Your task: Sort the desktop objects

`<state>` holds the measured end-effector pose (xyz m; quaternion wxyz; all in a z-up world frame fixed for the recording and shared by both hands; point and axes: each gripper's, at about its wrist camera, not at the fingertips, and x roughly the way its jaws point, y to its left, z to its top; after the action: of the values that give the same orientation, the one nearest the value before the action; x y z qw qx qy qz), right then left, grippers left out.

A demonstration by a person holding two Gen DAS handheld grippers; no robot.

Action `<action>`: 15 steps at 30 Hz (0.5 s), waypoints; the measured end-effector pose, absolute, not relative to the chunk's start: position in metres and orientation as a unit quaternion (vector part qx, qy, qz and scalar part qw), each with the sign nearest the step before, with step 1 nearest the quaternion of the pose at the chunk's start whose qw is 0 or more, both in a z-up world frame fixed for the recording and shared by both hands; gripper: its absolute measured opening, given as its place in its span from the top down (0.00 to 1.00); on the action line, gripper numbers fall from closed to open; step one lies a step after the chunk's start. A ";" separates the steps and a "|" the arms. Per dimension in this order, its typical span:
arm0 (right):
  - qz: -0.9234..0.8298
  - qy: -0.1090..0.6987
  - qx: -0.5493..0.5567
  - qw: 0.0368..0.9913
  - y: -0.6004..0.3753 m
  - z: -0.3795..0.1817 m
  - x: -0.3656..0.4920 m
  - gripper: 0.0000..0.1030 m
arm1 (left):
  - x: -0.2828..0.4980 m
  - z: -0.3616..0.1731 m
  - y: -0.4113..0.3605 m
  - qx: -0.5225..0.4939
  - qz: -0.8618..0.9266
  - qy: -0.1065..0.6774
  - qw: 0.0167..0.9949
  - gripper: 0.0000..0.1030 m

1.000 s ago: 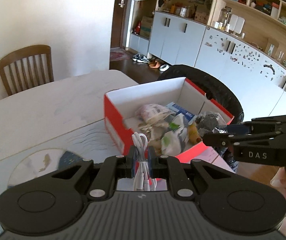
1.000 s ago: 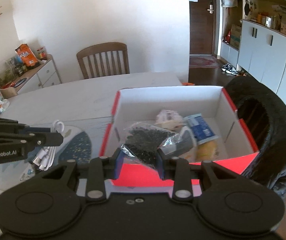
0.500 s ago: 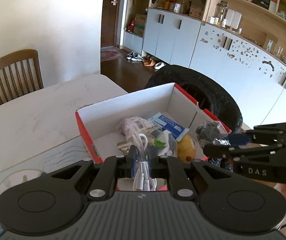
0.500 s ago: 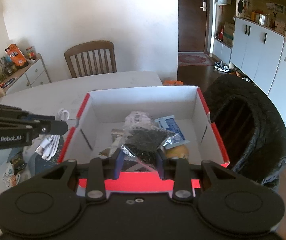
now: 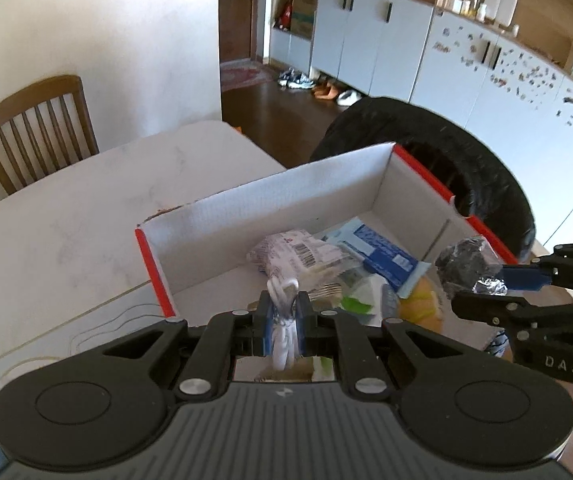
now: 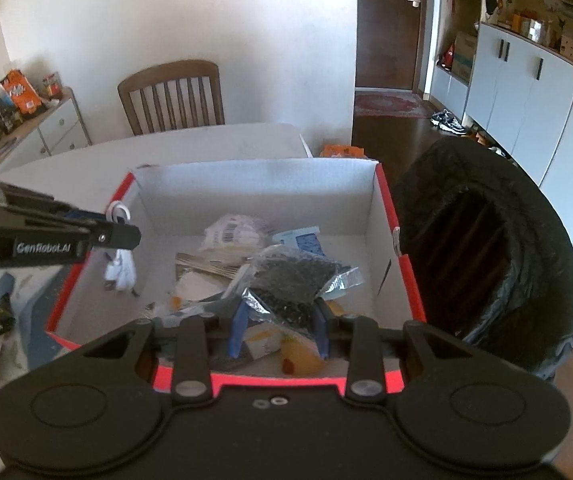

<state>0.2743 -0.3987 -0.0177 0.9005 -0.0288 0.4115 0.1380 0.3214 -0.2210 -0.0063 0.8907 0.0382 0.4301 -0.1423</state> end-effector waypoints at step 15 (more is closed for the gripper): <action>0.160 0.445 -0.071 0.878 -0.394 -0.055 0.318 0.68 | 0.355 -0.046 -0.216 0.047 -0.110 0.476 0.871 0.90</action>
<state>0.3176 -0.3941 -0.0552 0.8780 -0.0713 0.4455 0.1599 0.3550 -0.2158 -0.0459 0.8712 0.0473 0.4762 -0.1096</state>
